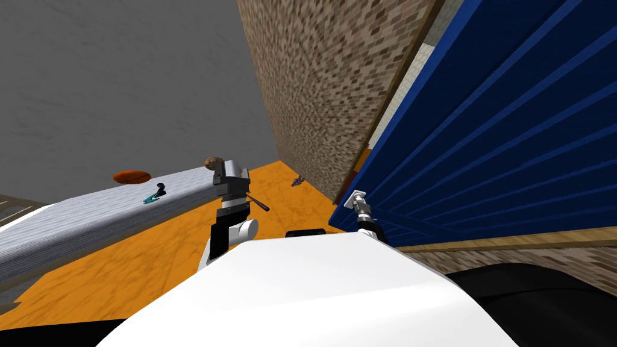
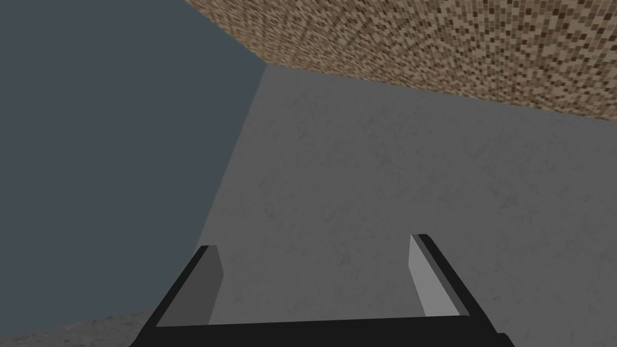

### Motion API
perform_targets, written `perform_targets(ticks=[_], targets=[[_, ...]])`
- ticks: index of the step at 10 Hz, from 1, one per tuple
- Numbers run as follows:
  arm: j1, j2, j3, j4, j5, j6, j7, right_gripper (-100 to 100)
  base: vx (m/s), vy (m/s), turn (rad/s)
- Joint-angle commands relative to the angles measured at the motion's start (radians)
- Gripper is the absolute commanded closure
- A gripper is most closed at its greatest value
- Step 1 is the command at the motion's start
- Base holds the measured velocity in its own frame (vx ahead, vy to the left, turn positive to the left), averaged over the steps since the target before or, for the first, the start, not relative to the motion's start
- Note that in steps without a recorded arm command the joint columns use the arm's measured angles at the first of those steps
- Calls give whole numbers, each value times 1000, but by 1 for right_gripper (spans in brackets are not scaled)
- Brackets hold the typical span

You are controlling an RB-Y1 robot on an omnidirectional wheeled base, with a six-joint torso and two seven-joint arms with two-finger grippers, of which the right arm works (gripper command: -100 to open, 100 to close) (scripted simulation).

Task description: Pull the door open

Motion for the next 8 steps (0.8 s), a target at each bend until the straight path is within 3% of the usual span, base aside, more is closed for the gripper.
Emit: perform_targets(ticks=[1, 8], targets=[[2, -13, 10, -1, 6, -5, -14, 100, -163, -16, 120], [10, -76, 58, -6, 33, -29, -79, 100, -237, -12, 120]])
